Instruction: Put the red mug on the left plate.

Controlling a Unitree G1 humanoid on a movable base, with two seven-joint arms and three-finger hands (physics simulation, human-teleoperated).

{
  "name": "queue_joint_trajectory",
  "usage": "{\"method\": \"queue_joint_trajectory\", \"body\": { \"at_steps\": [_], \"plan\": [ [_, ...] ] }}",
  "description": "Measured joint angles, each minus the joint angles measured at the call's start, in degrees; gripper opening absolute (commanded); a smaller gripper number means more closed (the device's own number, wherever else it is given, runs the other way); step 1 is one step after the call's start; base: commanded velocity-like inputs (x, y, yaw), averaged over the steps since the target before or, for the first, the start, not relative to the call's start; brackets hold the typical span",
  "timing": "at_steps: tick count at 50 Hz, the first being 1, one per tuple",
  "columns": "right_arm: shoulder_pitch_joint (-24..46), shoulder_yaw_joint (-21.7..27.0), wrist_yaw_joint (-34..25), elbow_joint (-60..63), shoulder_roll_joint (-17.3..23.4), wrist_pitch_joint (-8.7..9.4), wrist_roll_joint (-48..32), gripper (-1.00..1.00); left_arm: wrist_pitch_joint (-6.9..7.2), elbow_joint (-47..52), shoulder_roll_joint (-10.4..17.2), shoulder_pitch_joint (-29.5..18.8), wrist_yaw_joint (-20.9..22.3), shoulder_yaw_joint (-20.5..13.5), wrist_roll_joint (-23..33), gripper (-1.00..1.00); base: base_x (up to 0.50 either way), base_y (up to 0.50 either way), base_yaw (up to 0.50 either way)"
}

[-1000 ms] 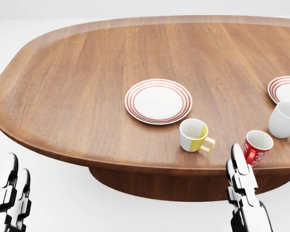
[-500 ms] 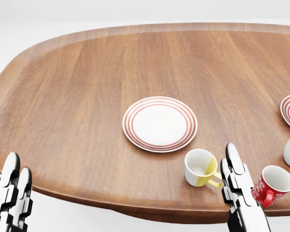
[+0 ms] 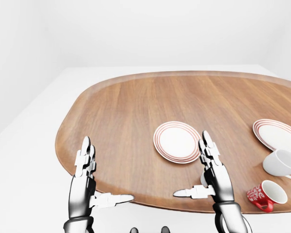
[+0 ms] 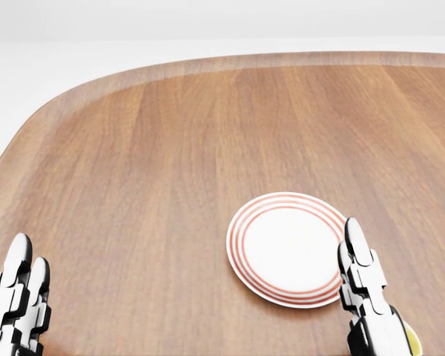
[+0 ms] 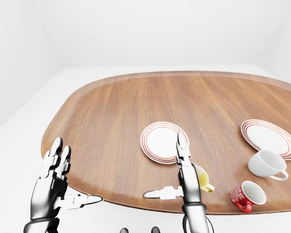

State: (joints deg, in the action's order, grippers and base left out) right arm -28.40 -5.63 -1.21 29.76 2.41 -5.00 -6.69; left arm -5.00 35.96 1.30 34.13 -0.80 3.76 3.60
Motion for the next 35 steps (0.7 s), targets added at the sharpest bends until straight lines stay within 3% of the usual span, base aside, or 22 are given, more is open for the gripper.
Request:
{"method": "queue_joint_trajectory", "body": {
  "at_steps": [35],
  "plan": [
    [-0.38, 0.39, -3.49, 0.1, 0.27, 0.0, 2.99, 1.0, 0.0, -0.02, 0.1, -0.14, -0.1, 0.22, 0.08, 1.0, 0.5, -0.08, 0.0]
  ]
}}
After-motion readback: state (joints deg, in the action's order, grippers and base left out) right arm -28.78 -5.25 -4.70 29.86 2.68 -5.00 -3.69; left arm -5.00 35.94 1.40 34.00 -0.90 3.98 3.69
